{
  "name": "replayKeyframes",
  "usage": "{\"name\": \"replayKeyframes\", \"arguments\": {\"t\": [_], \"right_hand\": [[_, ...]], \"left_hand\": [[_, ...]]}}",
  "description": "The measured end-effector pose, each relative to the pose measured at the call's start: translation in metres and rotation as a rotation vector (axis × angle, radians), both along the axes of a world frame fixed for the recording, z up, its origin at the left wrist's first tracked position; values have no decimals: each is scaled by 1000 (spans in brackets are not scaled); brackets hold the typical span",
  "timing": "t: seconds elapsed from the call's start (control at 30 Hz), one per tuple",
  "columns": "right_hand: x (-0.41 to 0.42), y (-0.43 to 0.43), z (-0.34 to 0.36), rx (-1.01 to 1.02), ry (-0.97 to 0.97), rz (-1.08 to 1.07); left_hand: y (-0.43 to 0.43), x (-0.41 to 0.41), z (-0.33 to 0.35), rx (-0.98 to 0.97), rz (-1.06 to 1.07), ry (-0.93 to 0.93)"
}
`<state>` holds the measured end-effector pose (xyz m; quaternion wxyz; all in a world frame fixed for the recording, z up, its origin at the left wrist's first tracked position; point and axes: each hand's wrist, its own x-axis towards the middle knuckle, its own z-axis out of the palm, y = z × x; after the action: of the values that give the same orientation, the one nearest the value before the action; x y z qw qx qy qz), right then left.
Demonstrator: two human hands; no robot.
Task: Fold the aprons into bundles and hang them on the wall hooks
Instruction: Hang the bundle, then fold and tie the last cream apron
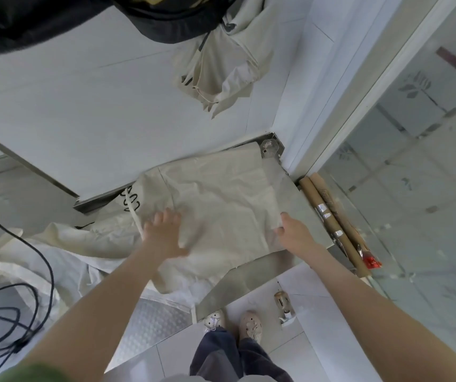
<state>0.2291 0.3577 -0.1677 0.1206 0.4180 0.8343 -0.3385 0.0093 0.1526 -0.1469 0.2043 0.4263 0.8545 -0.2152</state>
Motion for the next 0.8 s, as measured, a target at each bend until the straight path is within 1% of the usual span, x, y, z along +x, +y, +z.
{"name": "replayKeyframes", "arguments": {"t": [0.1,0.17,0.27,0.37,0.43,0.5,0.57,0.63,0.73,0.8], "right_hand": [[-3,6,-4,9,24,-80],[-4,9,-8,-24,55,-152],[-7,10,-8,-45,22,-203],[-6,6,-7,-49,24,-179],[-2,6,-10,40,6,-135],[4,7,-12,135,-70,-104],[10,9,-14,180,-97,-139],[13,10,-15,197,-84,-180],[15,14,-15,176,-33,-237],[17,17,-13,115,-10,-293]], "left_hand": [[16,30,1,185,-63,-146],[23,54,-1,221,-139,-203],[24,88,-11,187,-230,-190],[24,102,-23,187,-204,-198],[26,101,-25,194,-225,-178],[27,98,-27,197,-262,-178],[27,96,-30,211,-320,-198],[28,97,-28,228,-369,-195],[34,104,-21,296,-371,-185],[37,110,-19,412,-360,-195]]}}
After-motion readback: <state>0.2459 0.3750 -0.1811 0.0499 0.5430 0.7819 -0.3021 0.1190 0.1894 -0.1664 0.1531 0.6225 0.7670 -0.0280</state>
